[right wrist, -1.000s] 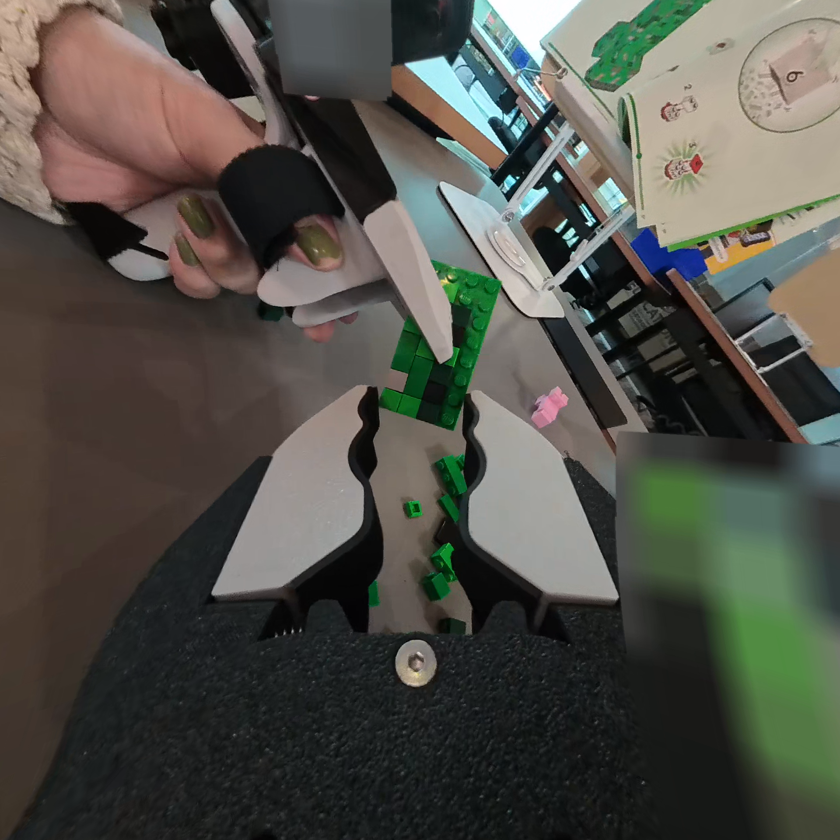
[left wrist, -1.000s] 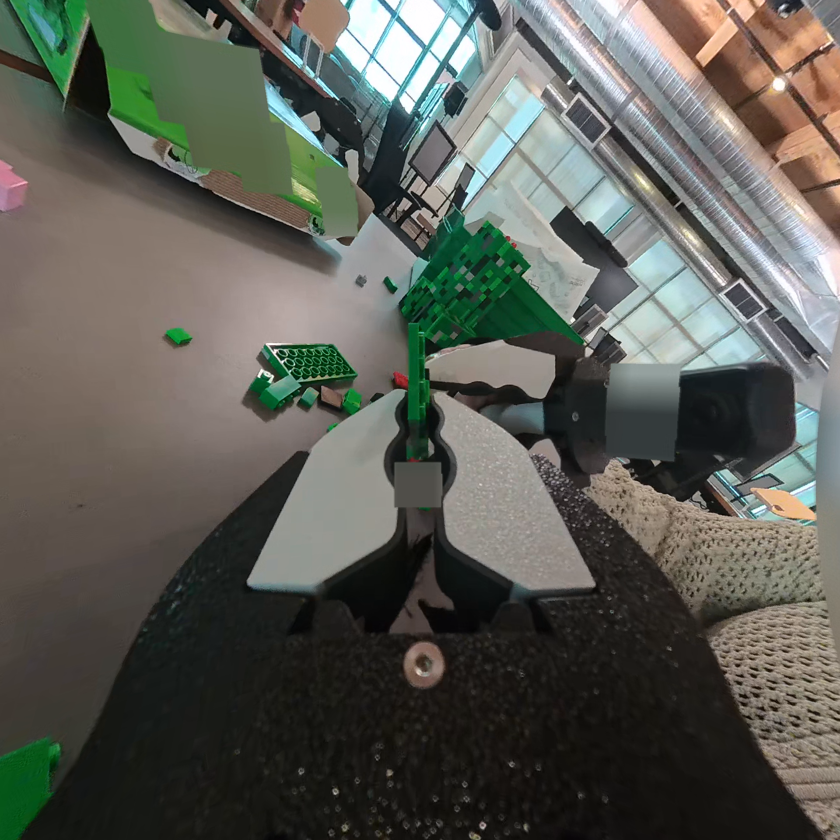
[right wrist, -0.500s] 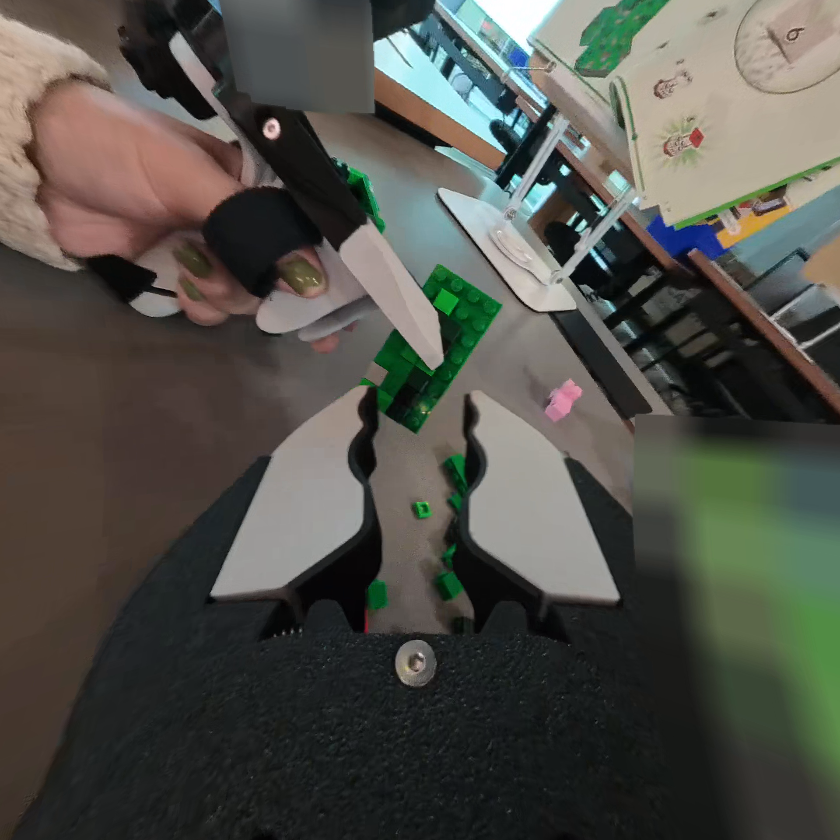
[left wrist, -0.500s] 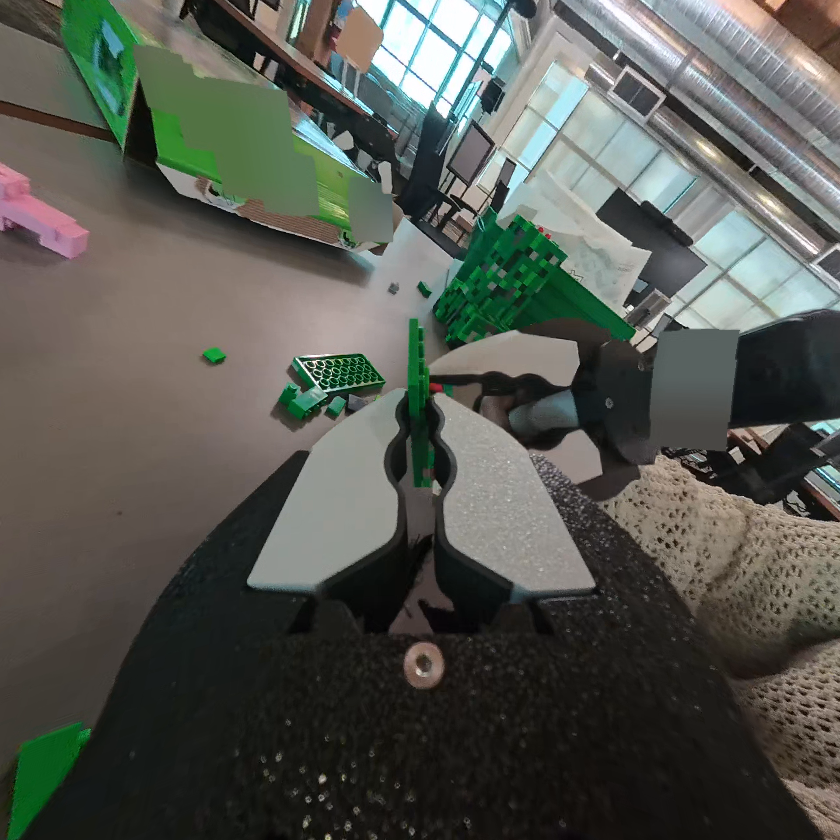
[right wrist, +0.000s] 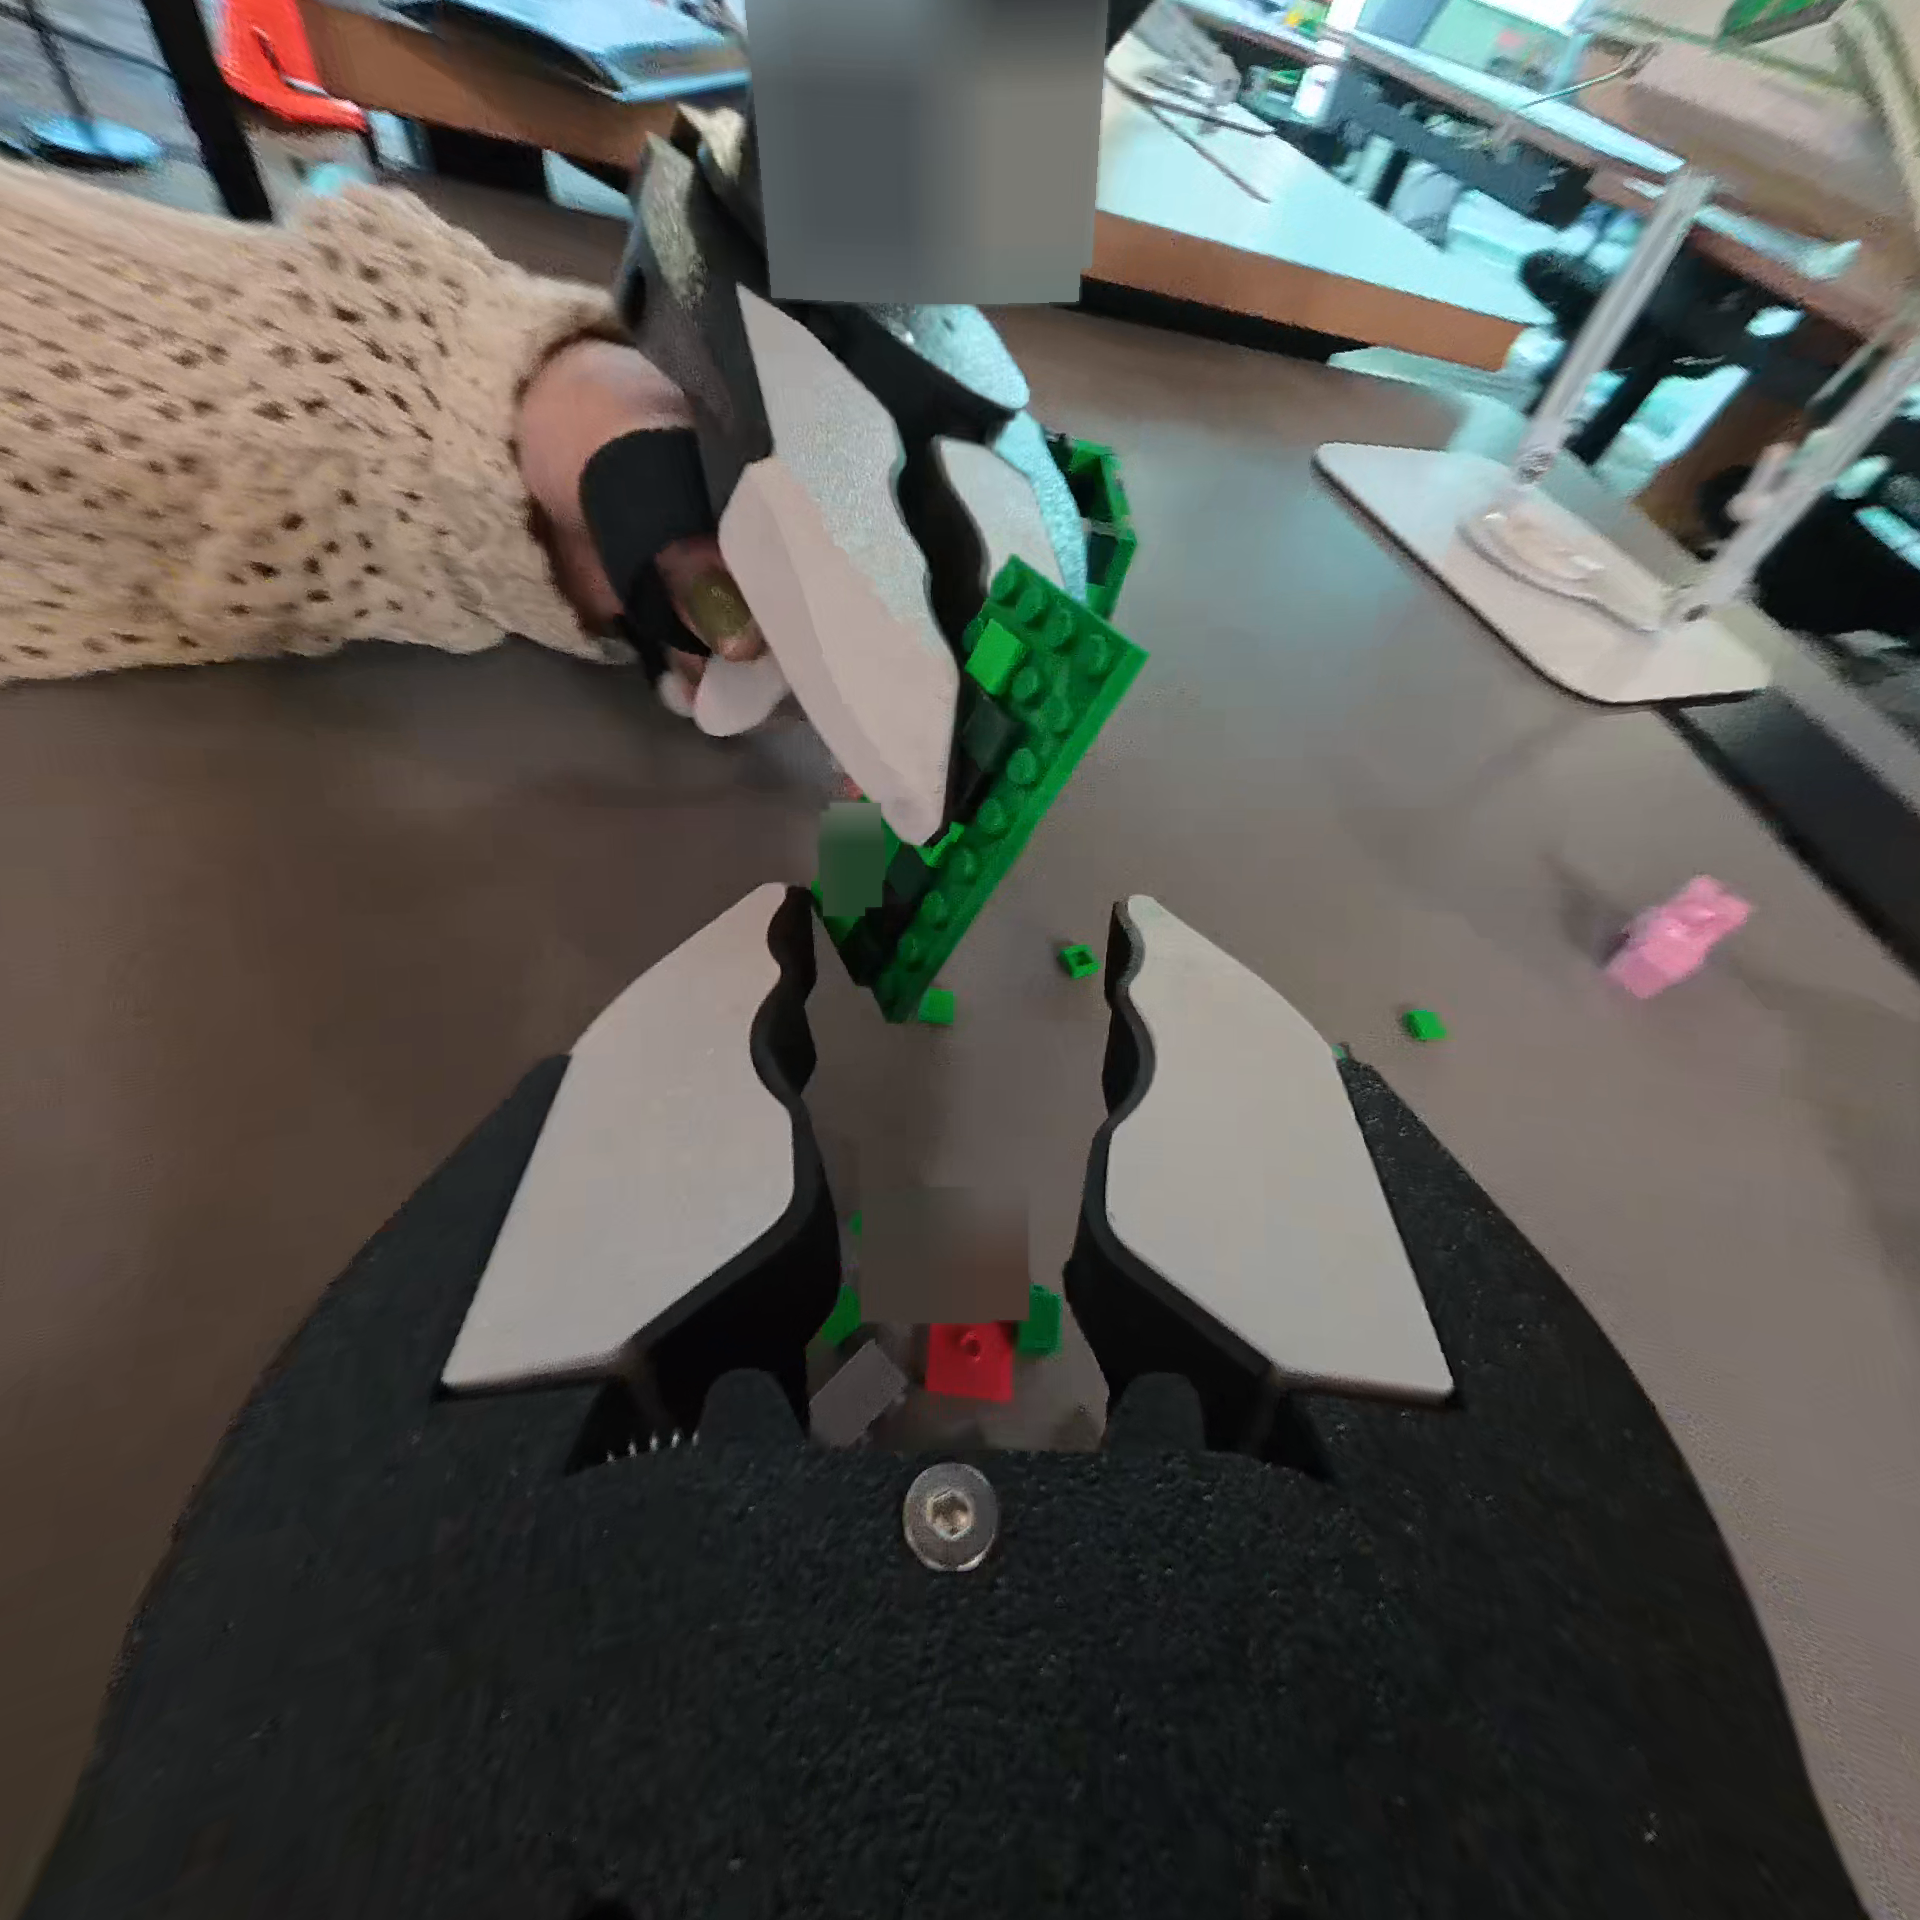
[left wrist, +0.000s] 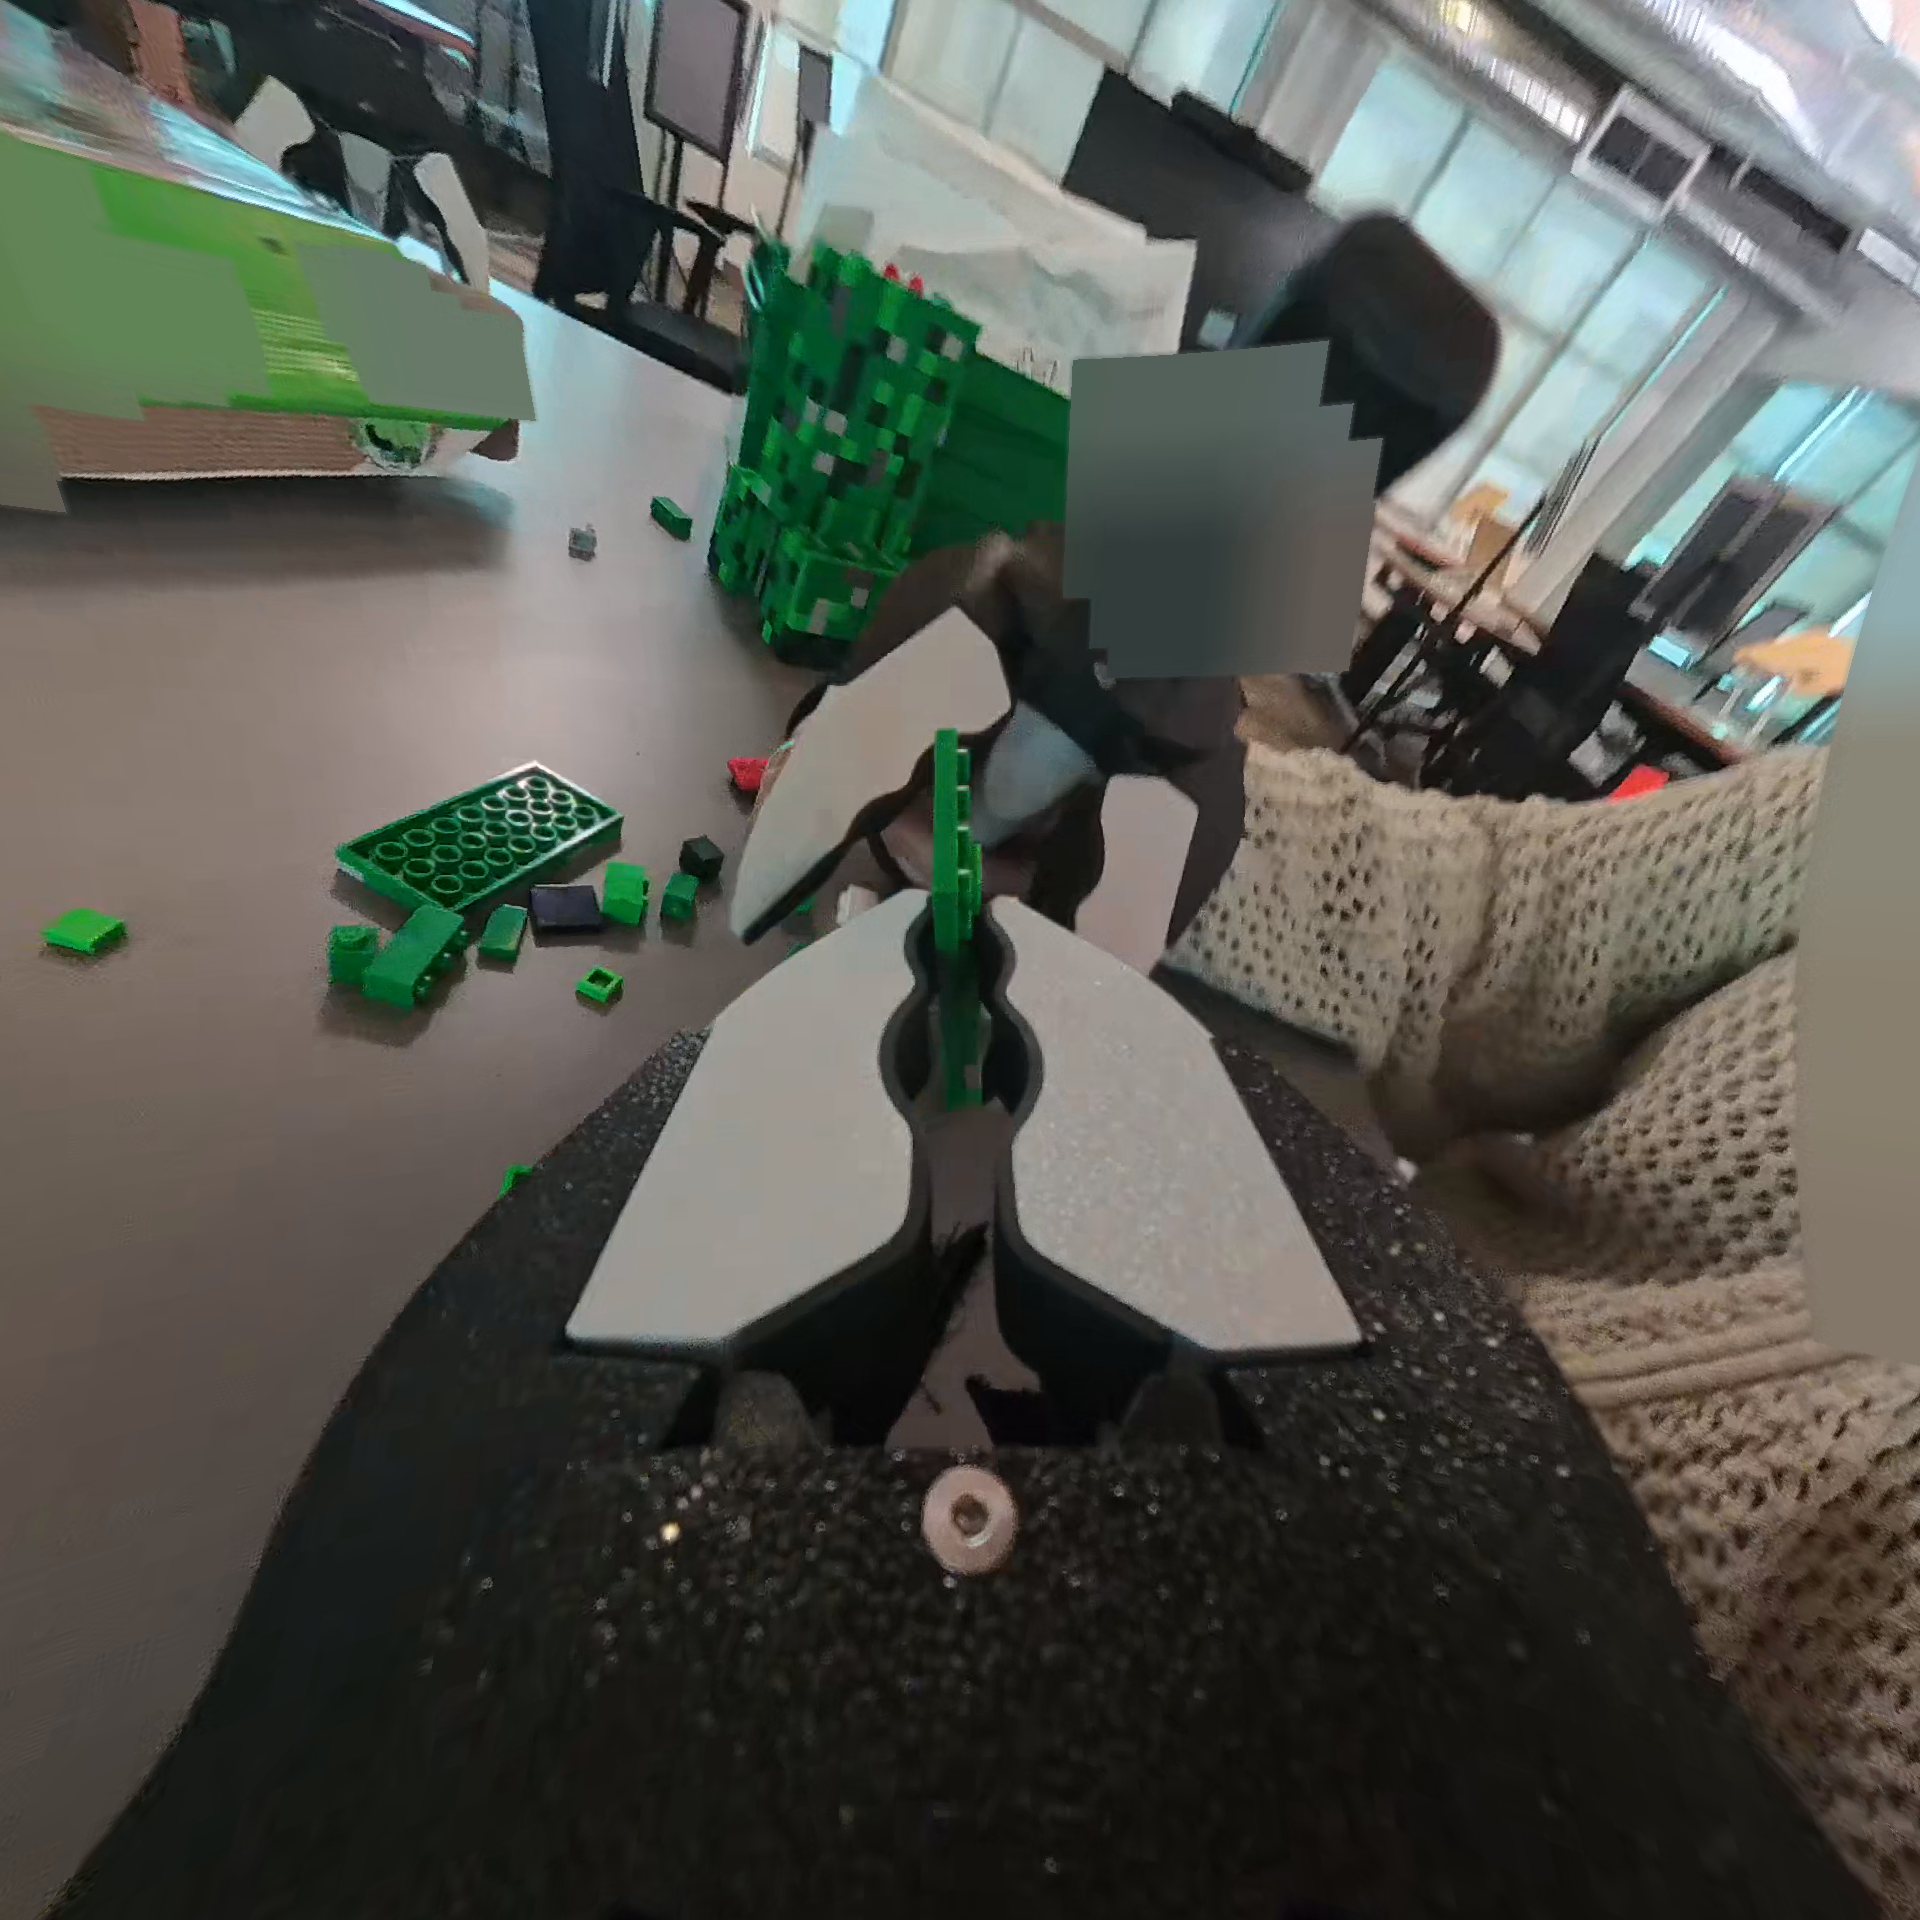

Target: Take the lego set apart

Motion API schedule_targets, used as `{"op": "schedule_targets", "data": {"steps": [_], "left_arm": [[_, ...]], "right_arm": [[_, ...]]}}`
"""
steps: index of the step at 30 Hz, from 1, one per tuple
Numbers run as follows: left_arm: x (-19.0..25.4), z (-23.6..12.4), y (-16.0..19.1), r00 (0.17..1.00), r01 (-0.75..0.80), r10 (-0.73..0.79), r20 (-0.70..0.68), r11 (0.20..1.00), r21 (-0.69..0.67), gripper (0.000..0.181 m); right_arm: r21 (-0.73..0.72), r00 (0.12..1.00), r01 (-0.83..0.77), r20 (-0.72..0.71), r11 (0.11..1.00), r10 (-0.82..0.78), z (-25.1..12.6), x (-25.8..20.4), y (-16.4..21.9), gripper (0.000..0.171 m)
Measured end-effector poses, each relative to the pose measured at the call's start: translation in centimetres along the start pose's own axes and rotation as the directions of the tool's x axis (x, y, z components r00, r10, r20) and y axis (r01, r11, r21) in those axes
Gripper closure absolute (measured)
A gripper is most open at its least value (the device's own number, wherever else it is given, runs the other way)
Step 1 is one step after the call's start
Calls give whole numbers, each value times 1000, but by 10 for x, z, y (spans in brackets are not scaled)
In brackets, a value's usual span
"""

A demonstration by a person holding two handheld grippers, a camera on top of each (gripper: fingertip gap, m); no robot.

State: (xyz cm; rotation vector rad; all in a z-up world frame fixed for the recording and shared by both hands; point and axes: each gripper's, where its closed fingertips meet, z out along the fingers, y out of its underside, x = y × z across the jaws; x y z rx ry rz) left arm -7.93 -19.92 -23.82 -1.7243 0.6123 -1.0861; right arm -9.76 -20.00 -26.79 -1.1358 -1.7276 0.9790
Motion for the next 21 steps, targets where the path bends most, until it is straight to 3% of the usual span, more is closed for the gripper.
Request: {"op": "schedule_targets", "data": {"steps": [3,8,11,14,17,21], "left_arm": [[-1,0,10,997,-71,73,31,994,-78,176],[4,11,26,990,-135,141,23,975,-179,176],[4,16,34,985,-162,172,27,960,-228,176],[7,18,34,983,-175,184,18,958,-227,176],[6,17,32,983,-173,182,24,961,-214,176],[6,16,34,980,-187,197,21,955,-229,176]], "right_arm": [[55,992,-101,88,993,96,-10,-1,-7,134],[226,984,-169,93,959,151,-24,6,-31,142],[191,991,-130,69,973,118,-17,3,-29,171],[204,985,-174,56,963,166,-17,8,-29,171],[237,975,-220,90,946,205,-26,10,-34,153],[146,960,-243,182,959,215,-28,-1,-23,151]]}}
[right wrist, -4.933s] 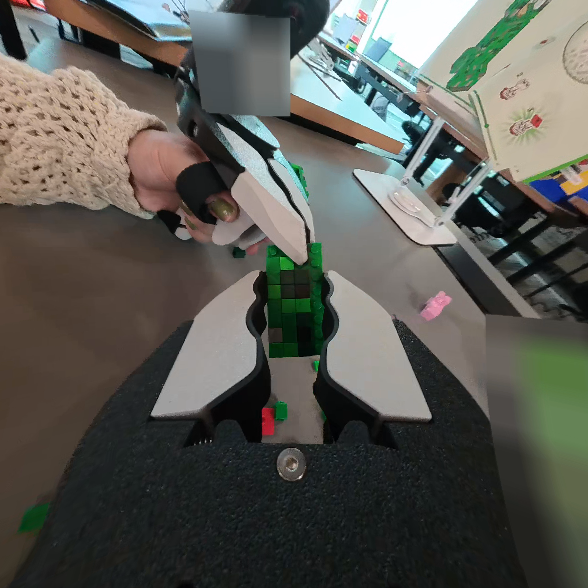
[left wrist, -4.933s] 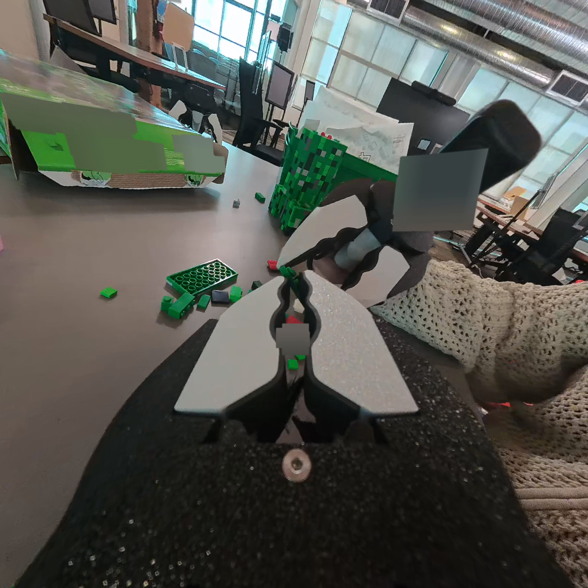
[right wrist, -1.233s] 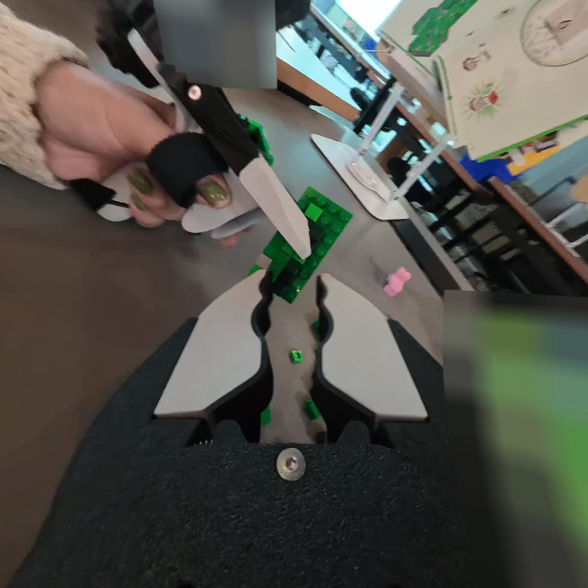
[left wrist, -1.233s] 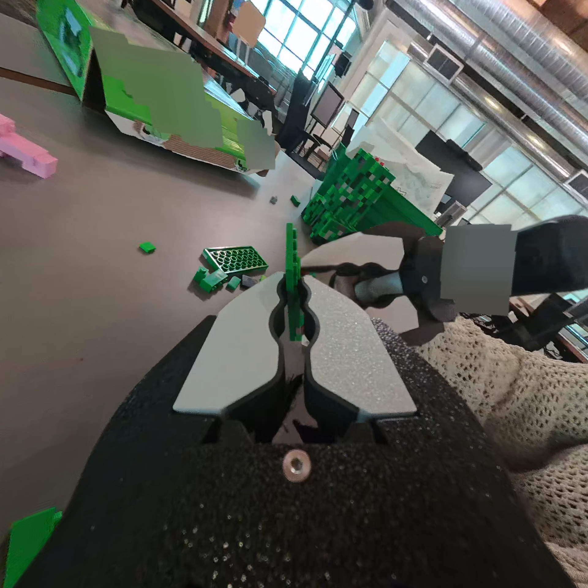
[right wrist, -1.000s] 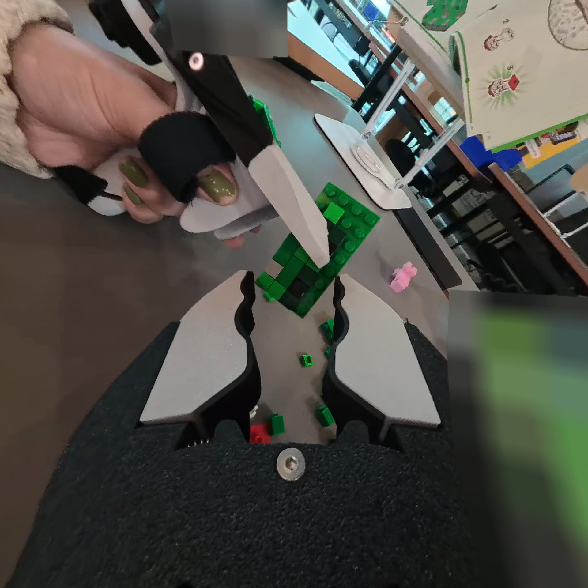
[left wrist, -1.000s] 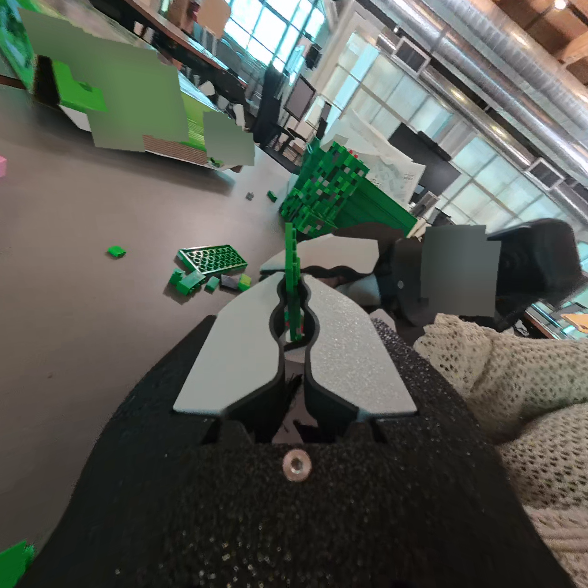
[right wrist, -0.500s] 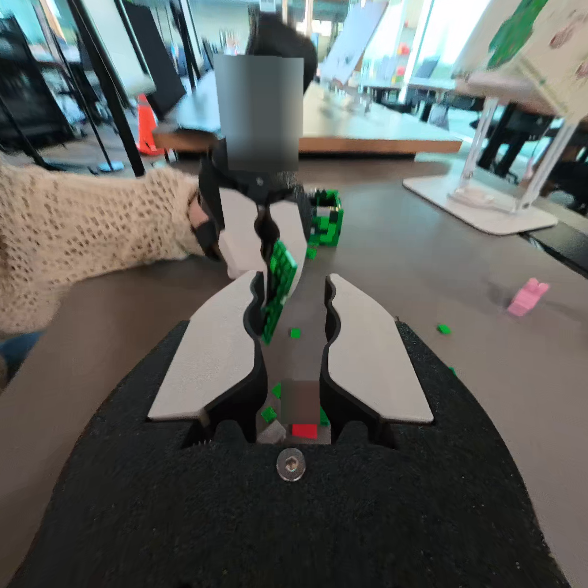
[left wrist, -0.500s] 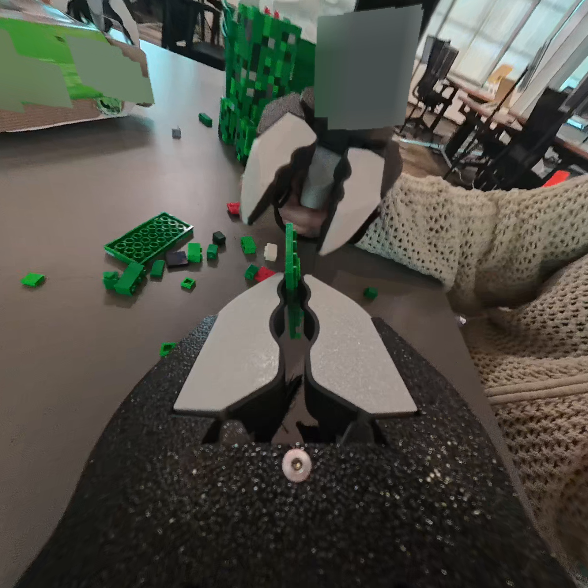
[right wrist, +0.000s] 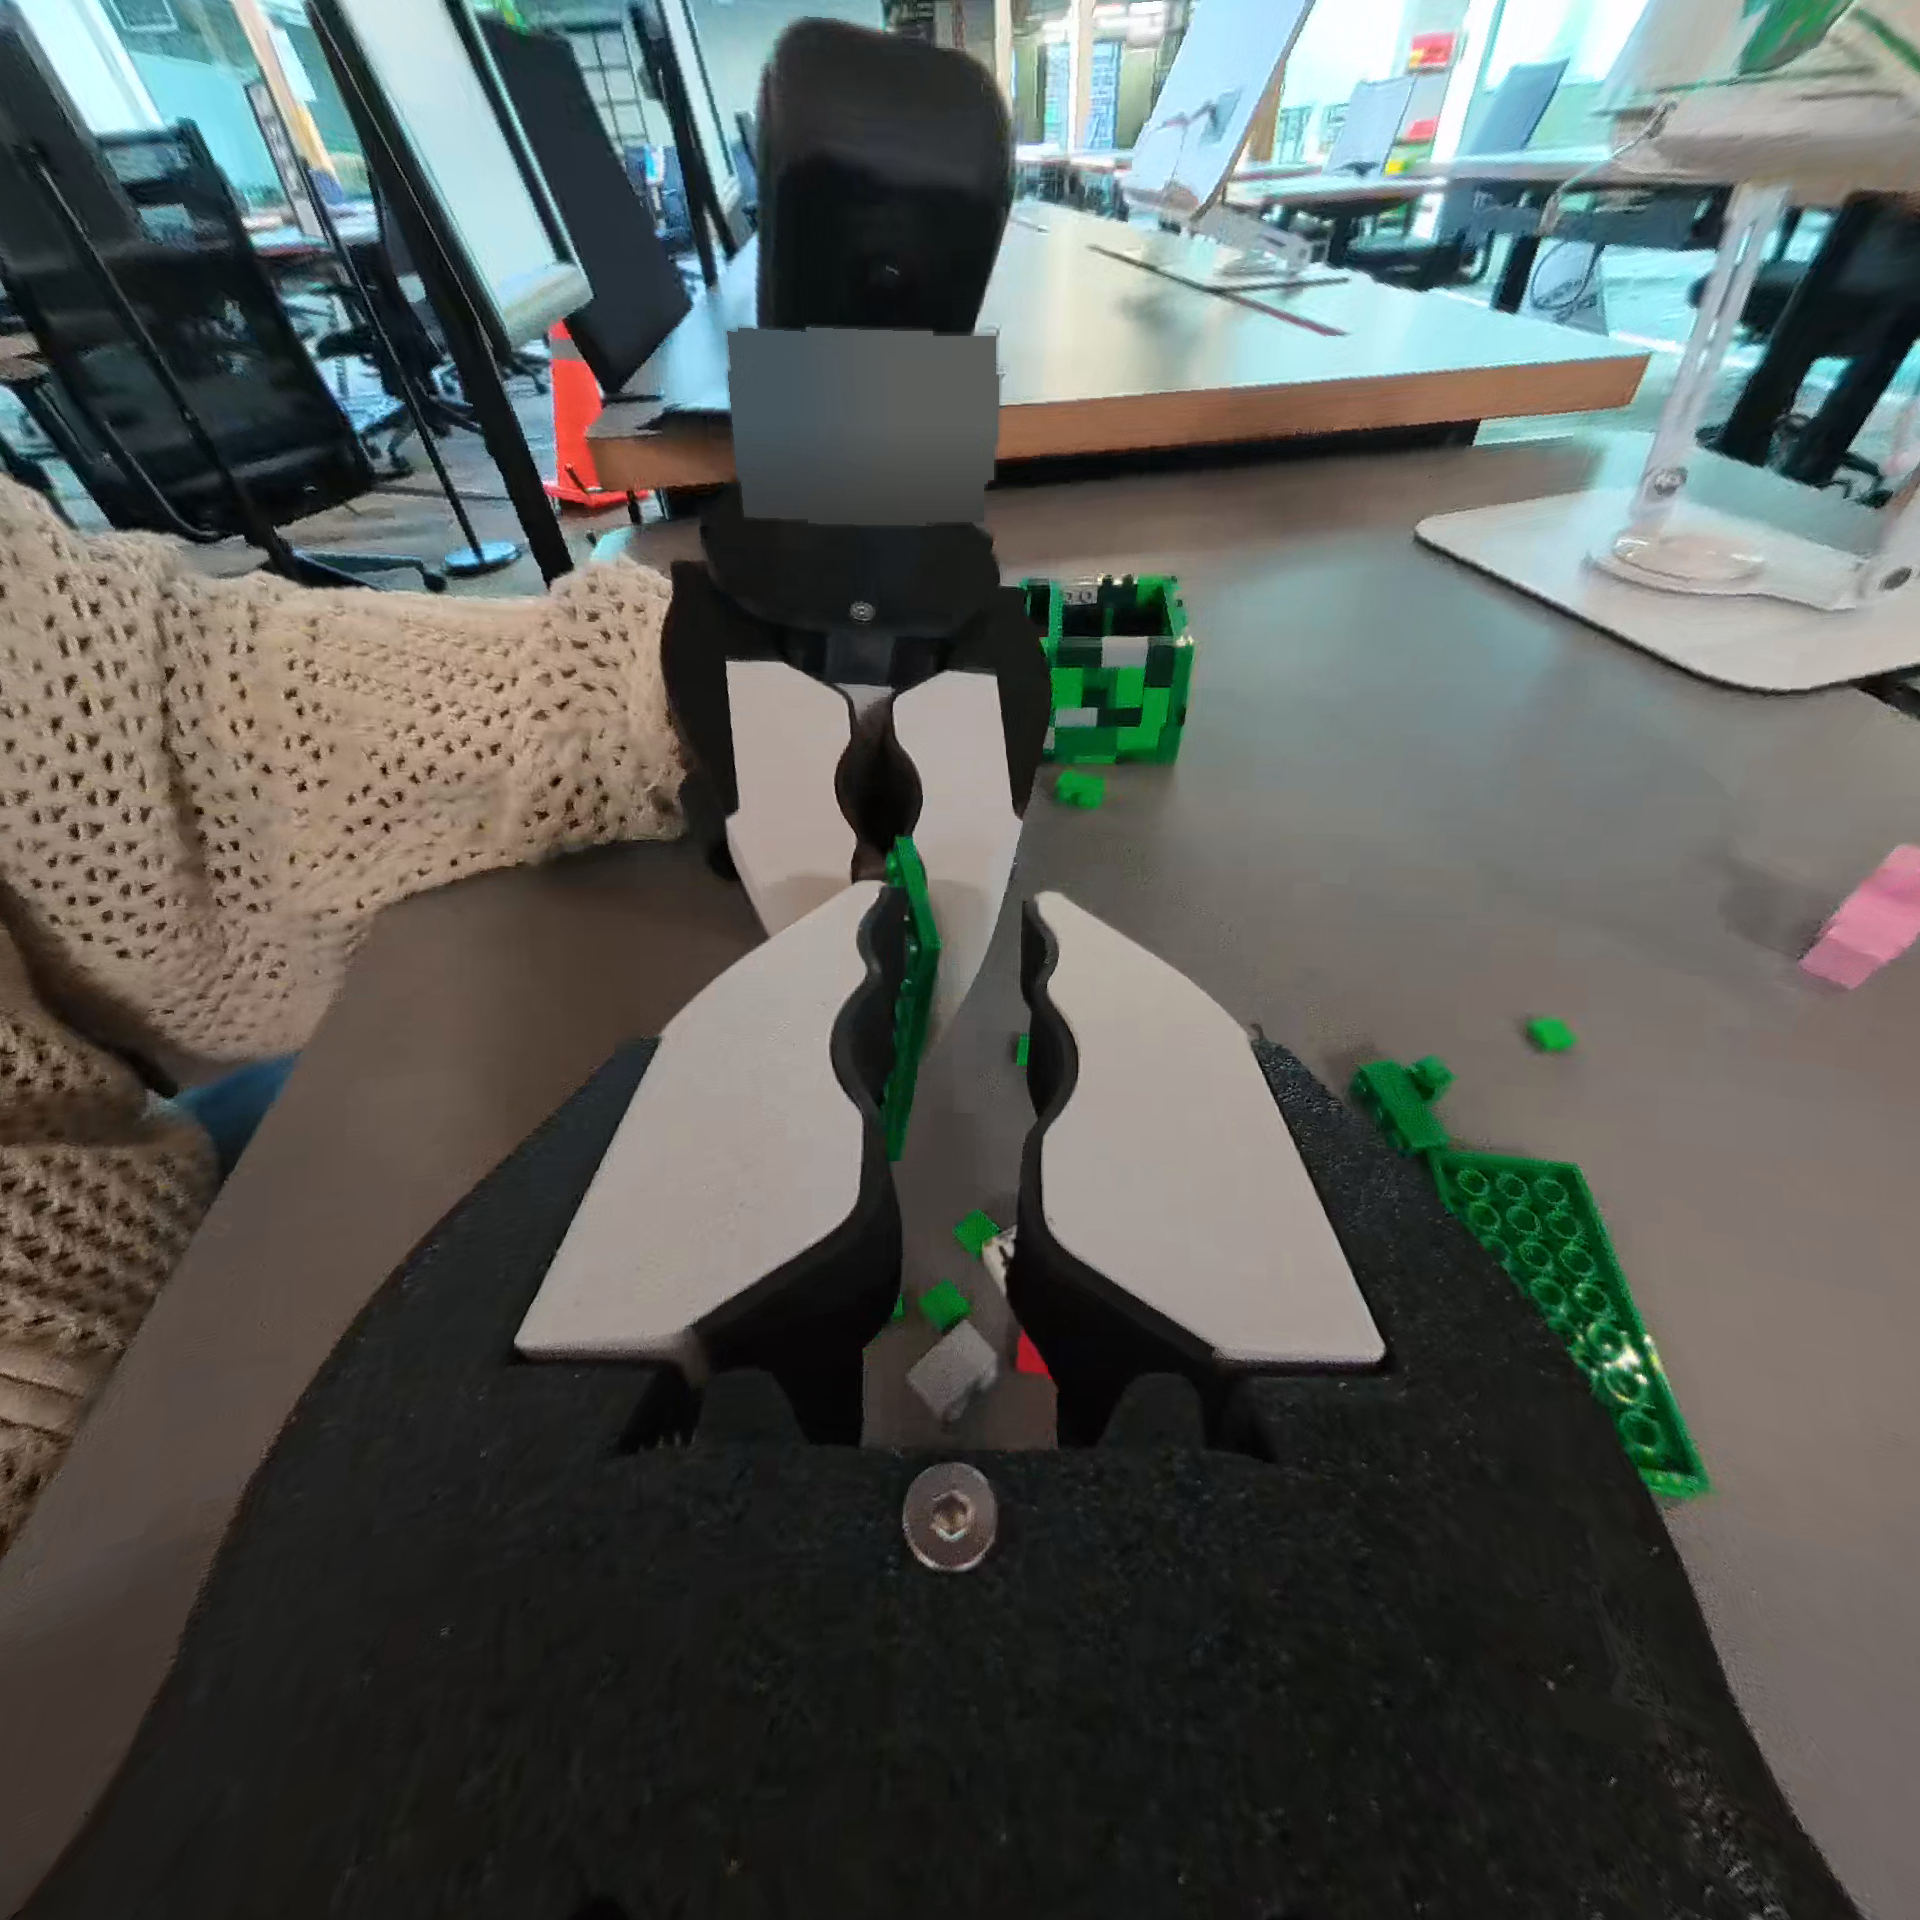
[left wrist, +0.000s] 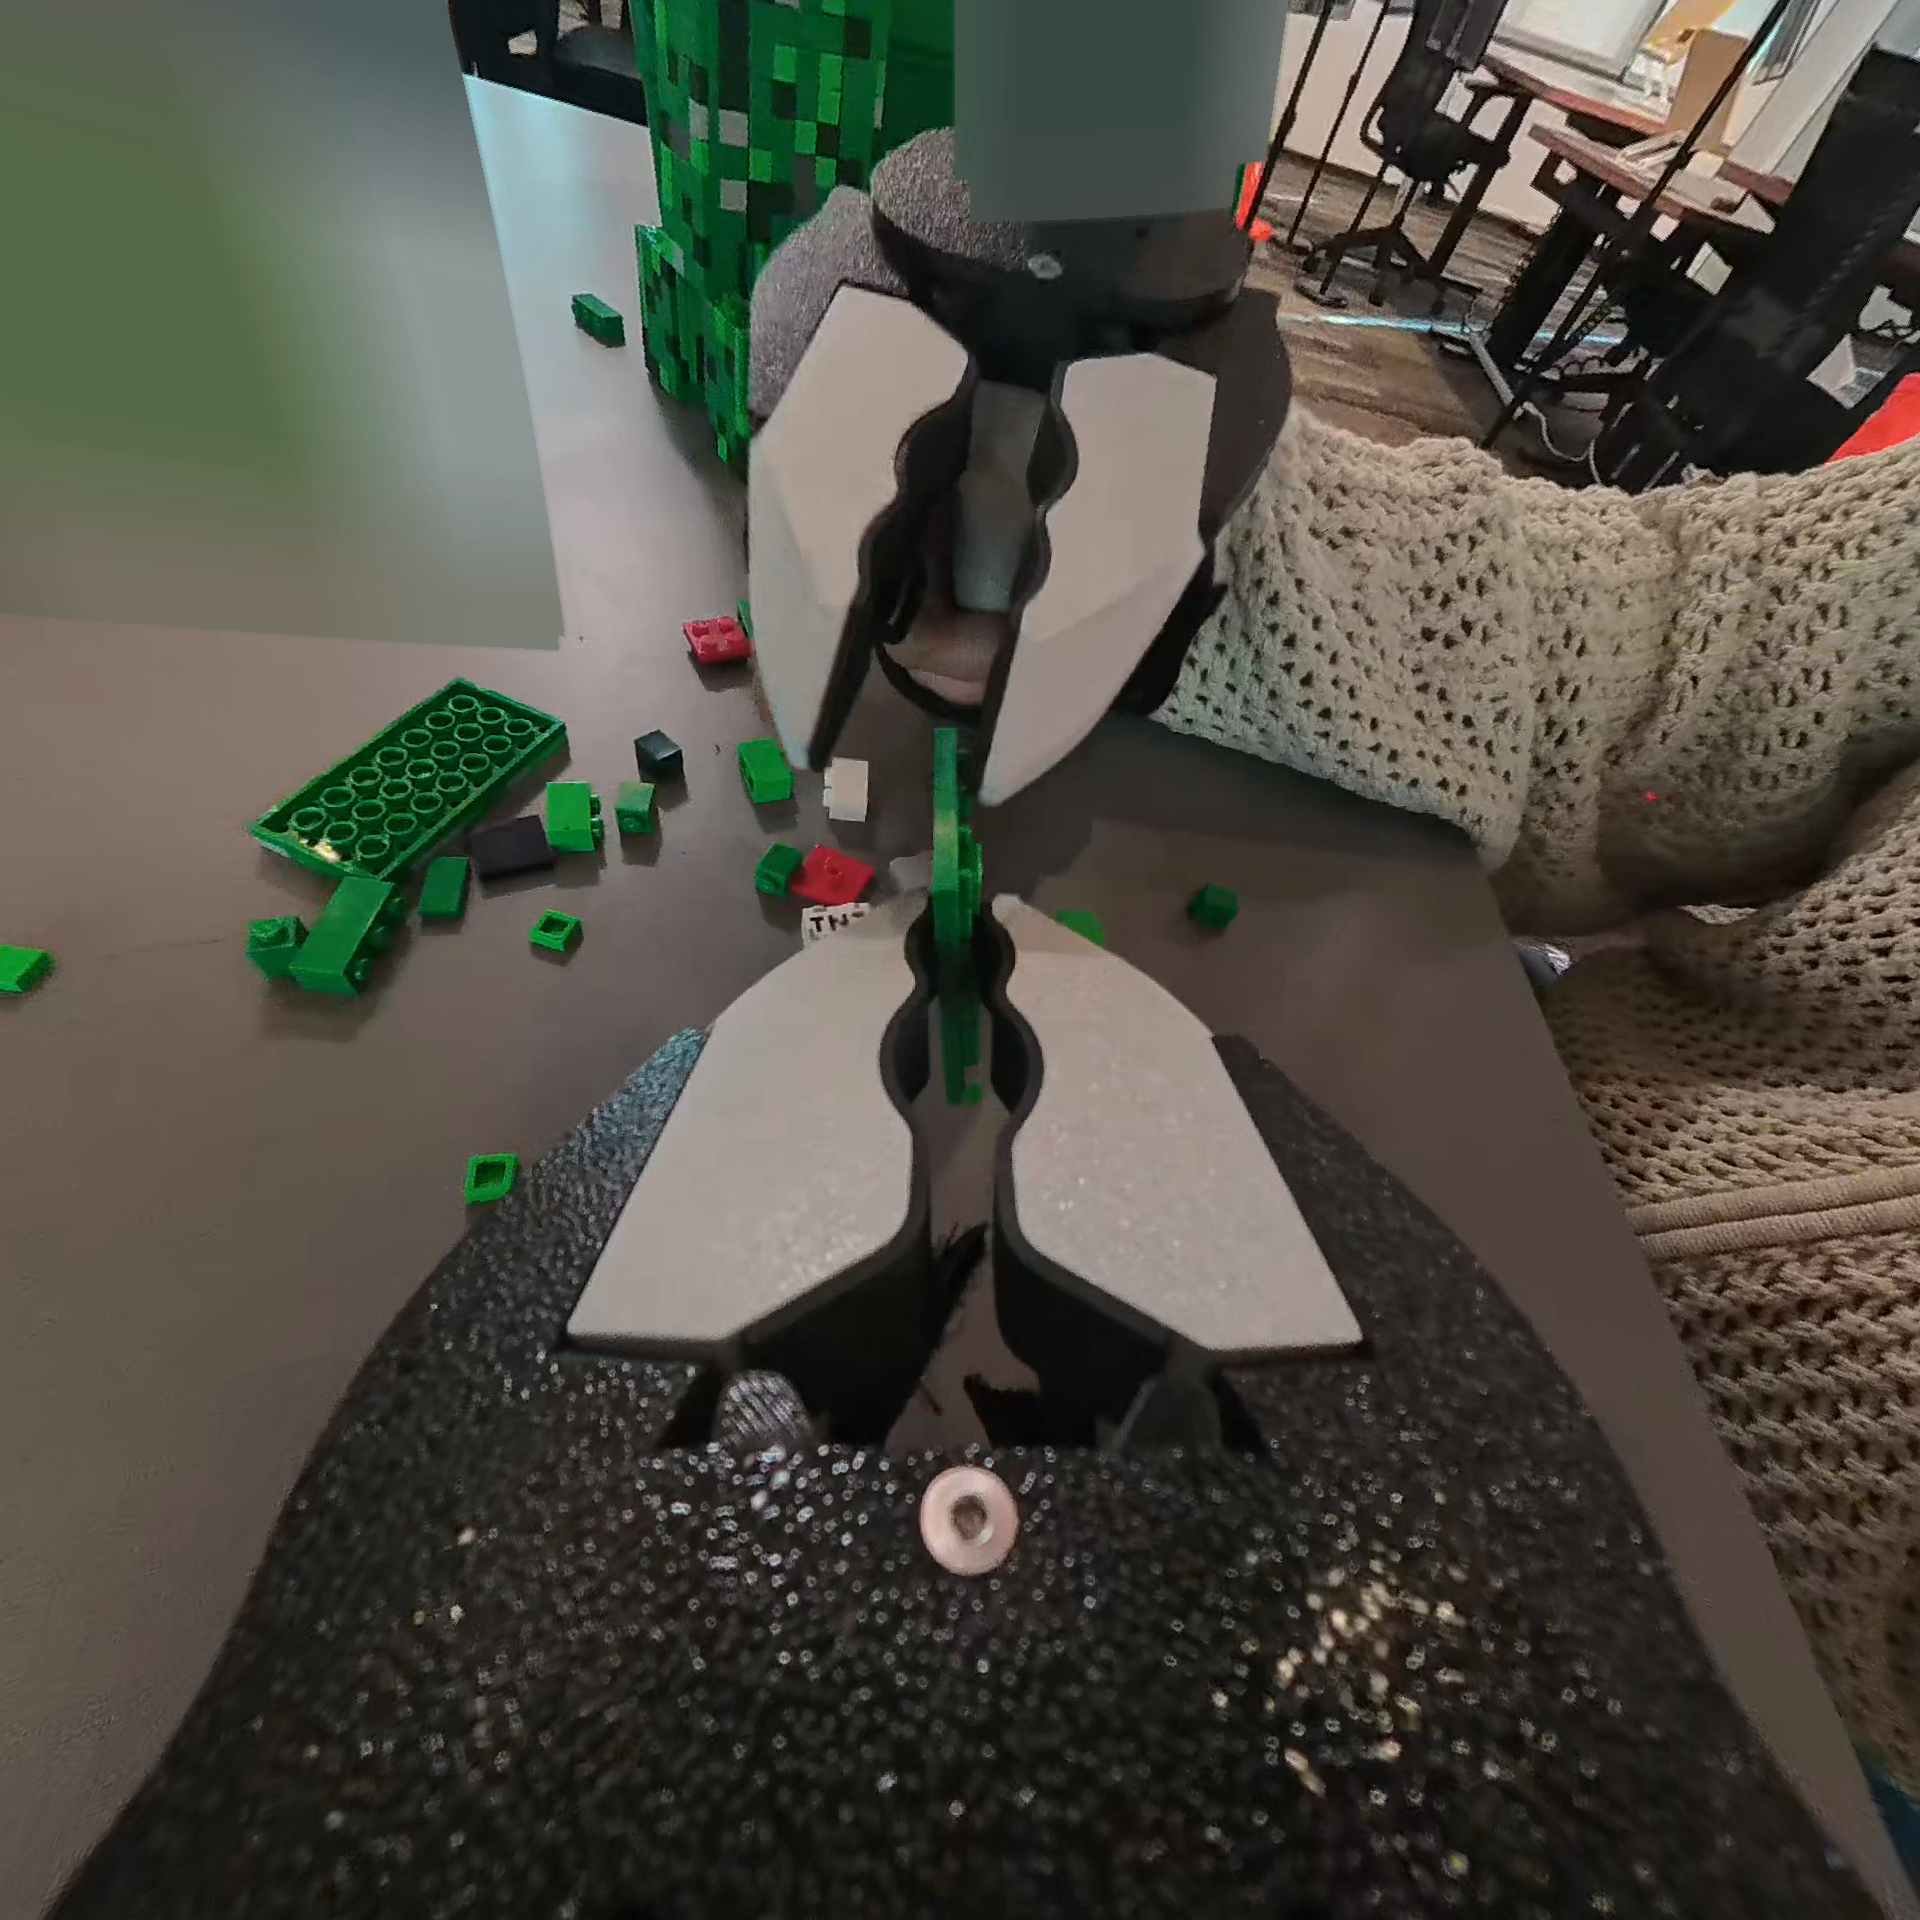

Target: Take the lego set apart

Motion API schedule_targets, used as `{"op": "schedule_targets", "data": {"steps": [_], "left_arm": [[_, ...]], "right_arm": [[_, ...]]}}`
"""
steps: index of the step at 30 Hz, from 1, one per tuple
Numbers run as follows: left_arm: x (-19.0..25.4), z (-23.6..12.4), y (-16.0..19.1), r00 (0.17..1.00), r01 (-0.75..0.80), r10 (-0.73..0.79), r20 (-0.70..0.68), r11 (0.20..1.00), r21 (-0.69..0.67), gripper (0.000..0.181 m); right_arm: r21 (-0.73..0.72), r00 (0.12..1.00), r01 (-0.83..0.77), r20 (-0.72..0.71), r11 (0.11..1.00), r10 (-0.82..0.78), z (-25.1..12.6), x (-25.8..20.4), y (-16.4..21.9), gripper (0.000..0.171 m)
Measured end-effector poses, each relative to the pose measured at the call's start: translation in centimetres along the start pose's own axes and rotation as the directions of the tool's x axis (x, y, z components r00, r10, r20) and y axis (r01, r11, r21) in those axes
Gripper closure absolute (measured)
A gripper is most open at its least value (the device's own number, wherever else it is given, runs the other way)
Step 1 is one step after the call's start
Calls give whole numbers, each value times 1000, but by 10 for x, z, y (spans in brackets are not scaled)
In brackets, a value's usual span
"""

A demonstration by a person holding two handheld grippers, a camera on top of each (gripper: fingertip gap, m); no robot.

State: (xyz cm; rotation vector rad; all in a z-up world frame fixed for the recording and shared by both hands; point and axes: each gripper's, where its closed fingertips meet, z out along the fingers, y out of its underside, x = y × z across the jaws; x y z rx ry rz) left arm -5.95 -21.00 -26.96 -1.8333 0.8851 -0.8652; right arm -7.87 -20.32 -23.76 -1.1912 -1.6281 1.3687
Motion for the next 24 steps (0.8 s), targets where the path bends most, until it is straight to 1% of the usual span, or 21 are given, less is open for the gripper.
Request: {"op": "schedule_targets", "data": {"steps": [1,2,6,7,10,11,12,15,16,18,19,20,22,23,24], "left_arm": [[0,1,1,1000,-6,6,4,1000,-7,176],[0,1,1,1000,-8,8,10,1000,-12,176],[0,-1,-4,1000,10,-10,-6,999,31,176],[1,-1,-4,1000,13,-13,-11,999,34,176],[1,-1,-4,1000,6,-6,-8,999,34,176],[1,-1,-4,1000,3,-3,-10,1000,30,176],[2,-1,-4,1000,0,0,-11,1000,28,176],[2,-2,-7,1000,-7,8,-8,999,50,175],[0,-4,-12,1000,-11,11,4,996,93,174],[-6,-11,-29,999,-22,12,46,974,226,170],[-8,-14,-35,998,-34,17,66,961,273,161],[-10,-17,-37,996,-44,20,84,955,295,153],[-10,-17,-38,995,-61,34,93,953,298,145],[-7,-15,-38,994,-78,54,91,953,294,145],[-4,-14,-39,993,-104,81,90,950,295,149]], "right_arm": [[-6,1000,13,10,1000,-13,0,-2,1,155],[-15,999,23,43,1000,-22,1,-7,2,167],[27,1000,0,23,1000,0,1,-6,-6,169],[32,1000,-9,23,999,8,1,-6,-6,167],[-26,998,-36,47,999,37,2,-9,2,141],[-45,997,-41,63,998,44,3,-11,5,145],[-51,997,-30,69,998,33,3,-12,7,159],[-36,997,-6,80,999,9,4,-14,5,167],[-13,997,-14,77,1000,15,4,-13,1,167],[106,998,-39,49,994,34,-1,-6,-16,167],[179,998,-62,41,982,55,-5,-3,-26,167],[243,995,-92,49,966,82,-9,-1,-34,168],[323,988,-145,89,935,123,-15,-2,-44,167],[337,984,-167,117,927,134,-15,-4,-46,168],[343,980,-183,137,921,144,-15,-6,-47,167]]}}
